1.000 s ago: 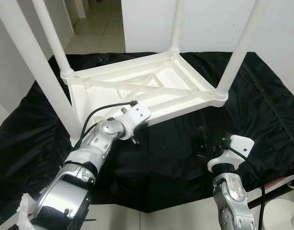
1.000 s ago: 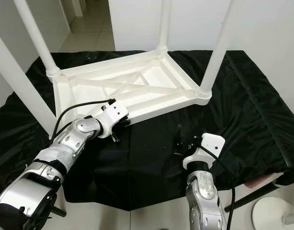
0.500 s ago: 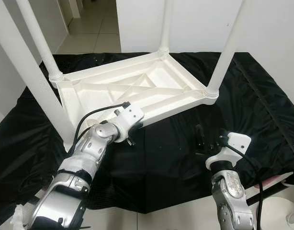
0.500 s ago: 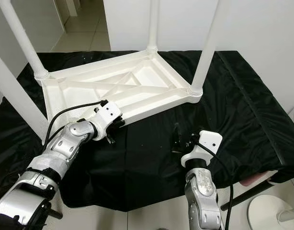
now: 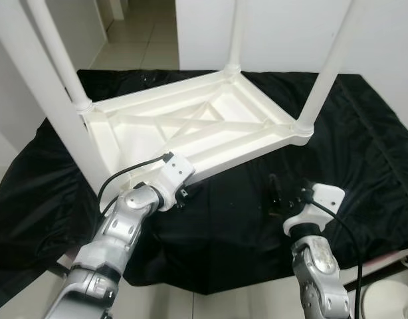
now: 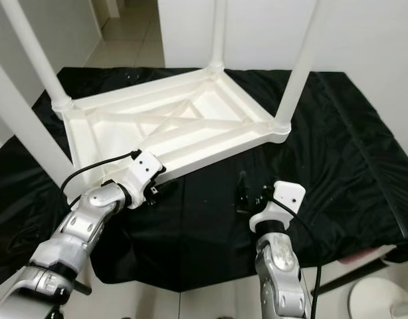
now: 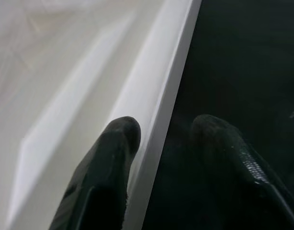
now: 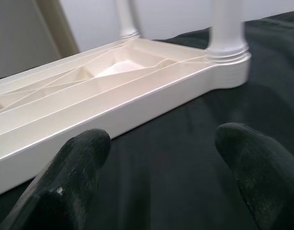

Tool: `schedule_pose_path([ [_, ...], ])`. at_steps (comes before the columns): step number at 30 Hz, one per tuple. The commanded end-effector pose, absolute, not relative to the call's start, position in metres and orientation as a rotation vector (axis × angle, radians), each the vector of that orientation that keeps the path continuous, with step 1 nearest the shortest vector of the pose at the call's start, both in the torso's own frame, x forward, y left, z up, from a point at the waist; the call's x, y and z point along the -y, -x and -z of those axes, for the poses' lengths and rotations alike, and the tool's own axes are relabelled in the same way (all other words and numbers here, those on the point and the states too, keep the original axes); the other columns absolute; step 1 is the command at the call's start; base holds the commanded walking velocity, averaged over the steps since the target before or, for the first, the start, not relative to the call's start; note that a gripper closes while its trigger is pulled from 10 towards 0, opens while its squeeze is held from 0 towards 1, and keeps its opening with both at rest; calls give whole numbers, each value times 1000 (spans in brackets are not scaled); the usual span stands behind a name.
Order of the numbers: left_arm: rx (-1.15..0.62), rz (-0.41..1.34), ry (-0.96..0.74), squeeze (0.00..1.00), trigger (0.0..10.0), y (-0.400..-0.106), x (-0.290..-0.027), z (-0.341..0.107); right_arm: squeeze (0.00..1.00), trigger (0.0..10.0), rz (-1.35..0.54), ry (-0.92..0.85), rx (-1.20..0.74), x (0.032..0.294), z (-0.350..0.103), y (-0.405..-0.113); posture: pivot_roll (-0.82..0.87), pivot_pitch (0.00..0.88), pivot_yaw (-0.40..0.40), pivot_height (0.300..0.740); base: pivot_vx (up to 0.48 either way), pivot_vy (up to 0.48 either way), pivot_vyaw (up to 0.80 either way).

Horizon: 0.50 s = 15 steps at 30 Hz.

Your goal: Building children table

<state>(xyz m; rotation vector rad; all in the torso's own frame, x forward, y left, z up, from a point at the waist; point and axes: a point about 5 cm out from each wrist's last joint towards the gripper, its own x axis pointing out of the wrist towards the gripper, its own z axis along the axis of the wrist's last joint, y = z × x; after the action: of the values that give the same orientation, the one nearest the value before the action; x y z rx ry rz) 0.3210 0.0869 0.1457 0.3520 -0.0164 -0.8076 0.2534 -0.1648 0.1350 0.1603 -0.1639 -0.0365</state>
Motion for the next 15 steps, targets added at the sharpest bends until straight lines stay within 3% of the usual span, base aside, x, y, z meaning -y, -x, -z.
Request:
schedule_pose_path([
  [1, 72, 841, -321, 0, 10000, -315, -87, -153, 0, 10000, 16, -161, 151, 161, -133, -255, -38, 32, 21, 740, 0, 0, 0],
  [5, 138, 827, -250, 0, 10000, -301, -92, -161, 0, 10000, 4, -159, 150, 160, -132, -256, -13, 36, 13, 740, 0, 0, 0],
  [12, 152, 825, -302, 0, 10000, -258, -124, -157, 0, 10000, 3, -169, 156, 162, -134, -268, 50, 32, -13, 740, 0, 0, 0],
  [15, 168, 822, -312, 0, 10000, -253, -128, -158, 0, 10000, 1, -169, 160, 162, -135, -270, 50, 32, -13, 740, 0, 0, 0],
])
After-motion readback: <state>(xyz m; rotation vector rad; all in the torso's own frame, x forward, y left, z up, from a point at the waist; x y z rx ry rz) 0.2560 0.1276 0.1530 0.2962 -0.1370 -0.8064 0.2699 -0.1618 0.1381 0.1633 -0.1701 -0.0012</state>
